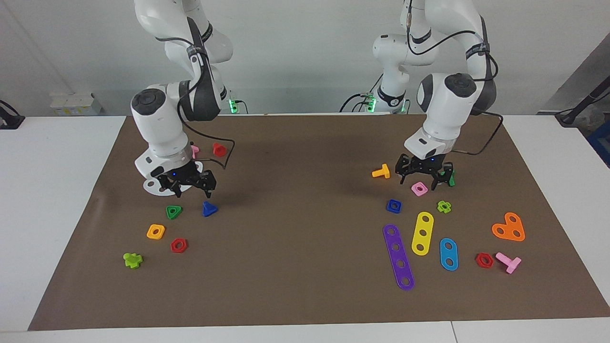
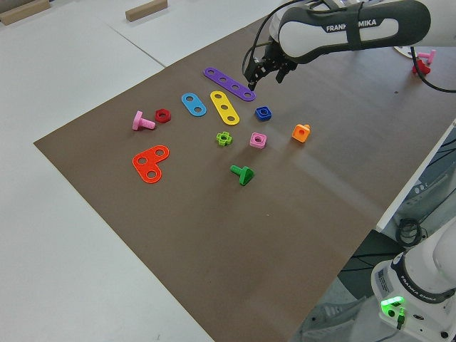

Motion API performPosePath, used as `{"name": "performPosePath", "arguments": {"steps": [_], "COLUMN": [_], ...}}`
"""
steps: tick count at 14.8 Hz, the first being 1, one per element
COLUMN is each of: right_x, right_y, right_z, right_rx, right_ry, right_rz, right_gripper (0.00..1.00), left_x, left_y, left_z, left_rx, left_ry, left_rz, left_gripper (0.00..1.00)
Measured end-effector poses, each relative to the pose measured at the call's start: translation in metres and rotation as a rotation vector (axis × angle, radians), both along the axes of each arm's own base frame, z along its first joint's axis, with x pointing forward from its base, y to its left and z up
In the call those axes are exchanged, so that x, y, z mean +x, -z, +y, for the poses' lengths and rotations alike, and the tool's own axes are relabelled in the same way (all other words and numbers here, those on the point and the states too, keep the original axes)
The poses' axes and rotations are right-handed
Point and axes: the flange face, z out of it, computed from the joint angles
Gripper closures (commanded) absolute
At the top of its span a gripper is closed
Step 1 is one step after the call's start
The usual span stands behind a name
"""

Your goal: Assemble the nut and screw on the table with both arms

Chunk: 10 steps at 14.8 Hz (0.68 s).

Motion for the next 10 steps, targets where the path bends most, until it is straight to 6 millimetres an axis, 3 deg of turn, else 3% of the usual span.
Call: {"name": "performPosePath", "arguments": {"steps": [3, 6, 8, 10], "right_x": [0.004, -0.002, -0.009, -0.012], "right_y": [0.032, 0.058, 0.070, 0.074], "right_z": [0.005, 0.011, 0.011, 0.011], "right_rx": [-0.001, 0.001, 0.001, 0.001], "right_ry": [-0.037, -0.049, -0.051, -0.051], "right_rz": [-0.003, -0.016, -0.012, -0.008], "right_gripper": [0.15, 0.20, 0.24, 0.35], "left_x": [-0.003, 0.003, 0.004, 0.003], "left_y": [0.038, 0.074, 0.088, 0.092], "left_z": [0.008, 0.002, -0.002, -0.005], "left_rx": [0.016, 0.020, 0.022, 0.019], "left_ry": [0.090, 0.117, 0.124, 0.126], "left_rz": [-0.025, -0.035, -0.028, -0.023], "left_gripper": [0.00, 0.00, 0.04, 0.05]}}
